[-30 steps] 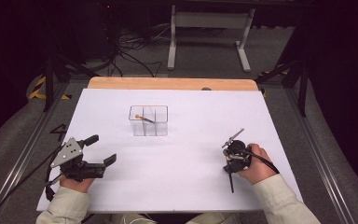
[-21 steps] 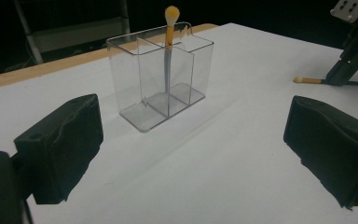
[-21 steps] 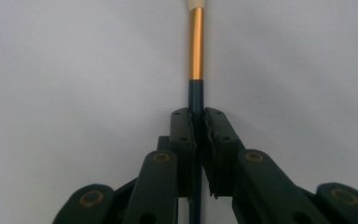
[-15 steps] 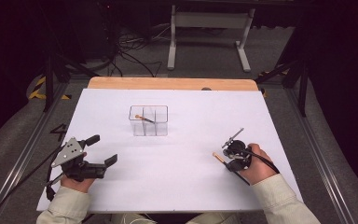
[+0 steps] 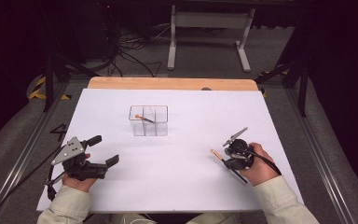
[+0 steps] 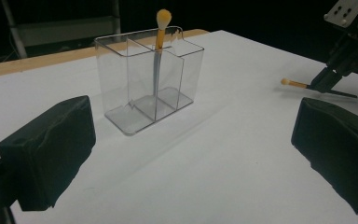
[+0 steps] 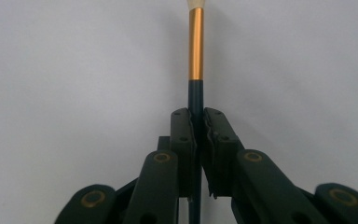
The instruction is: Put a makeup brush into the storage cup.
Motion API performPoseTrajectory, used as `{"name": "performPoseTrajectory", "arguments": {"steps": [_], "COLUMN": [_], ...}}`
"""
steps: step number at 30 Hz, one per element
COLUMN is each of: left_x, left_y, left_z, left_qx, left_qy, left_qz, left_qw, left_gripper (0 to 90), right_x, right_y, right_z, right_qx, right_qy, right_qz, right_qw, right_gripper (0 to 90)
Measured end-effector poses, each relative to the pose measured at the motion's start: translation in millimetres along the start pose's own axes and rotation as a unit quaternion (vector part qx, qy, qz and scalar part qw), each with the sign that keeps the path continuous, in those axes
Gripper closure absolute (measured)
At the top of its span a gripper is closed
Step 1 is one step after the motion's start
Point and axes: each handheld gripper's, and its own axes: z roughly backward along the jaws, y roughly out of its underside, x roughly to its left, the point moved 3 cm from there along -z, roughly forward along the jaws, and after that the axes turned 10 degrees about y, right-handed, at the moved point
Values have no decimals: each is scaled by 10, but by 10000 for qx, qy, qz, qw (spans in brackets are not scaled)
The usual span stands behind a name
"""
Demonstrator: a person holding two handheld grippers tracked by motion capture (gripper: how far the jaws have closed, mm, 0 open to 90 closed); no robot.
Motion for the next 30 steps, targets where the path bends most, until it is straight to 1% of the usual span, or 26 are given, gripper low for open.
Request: {"name": "performPoseTrajectory", "arguments": {"steps": [4,8,11,13,14,17,19,21,23,26,28,29,30], "left_x": [-26,-38,-44,-44,-44,-60,-65,-75,-79,-86,-90,-90,-89], "left_y": [-8,-31,-36,-42,-48,-63,-70,-76,-84,-92,-94,-94,-95], "left_z": [-19,-4,-2,-12,-16,-30,-39,-45,-48,-64,-75,-75,-79], "left_qx": [-37,-218,-213,-231,-238,-272,-276,-290,-291,-302,-265,-265,-258], "left_qy": [37,78,122,117,147,172,200,215,242,260,271,271,275], "left_qz": [-43,-5,20,7,-10,-20,-80,-149,-141,-151,-168,-168,-181], "left_qw": [10000,9997,9997,9997,9996,9995,9994,9992,9992,9991,9991,9991,9991], "left_gripper": [18,43,43,43,42,39,37,36,36,36,36,37,37], "right_x": [-5,-21,-19,-14,-12,4,22,39,52,71,82,82,91], "right_y": [-17,-30,-42,-50,-55,-75,-87,-96,-103,-116,-126,-126,-133], "right_z": [75,110,151,179,194,245,267,279,291,322,348,348,369], "right_qx": [-269,-468,-678,-800,-876,-1176,-1368,-1525,-1668,-1977,-2181,-2181,-2317], "right_qy": [-41,-106,-165,-211,-227,-262,-266,-296,-315,-329,-390,-390,-383], "right_qz": [-68,-121,-141,-141,-139,-100,-98,-86,-82,-92,-91,-91,-75], "right_qw": [9996,9988,9975,9965,9958,9927,9902,9878,9855,9797,9751,9751,9720], "right_gripper": [834,834,834,834,834,834,834,834,834,834,834,834,834]}}
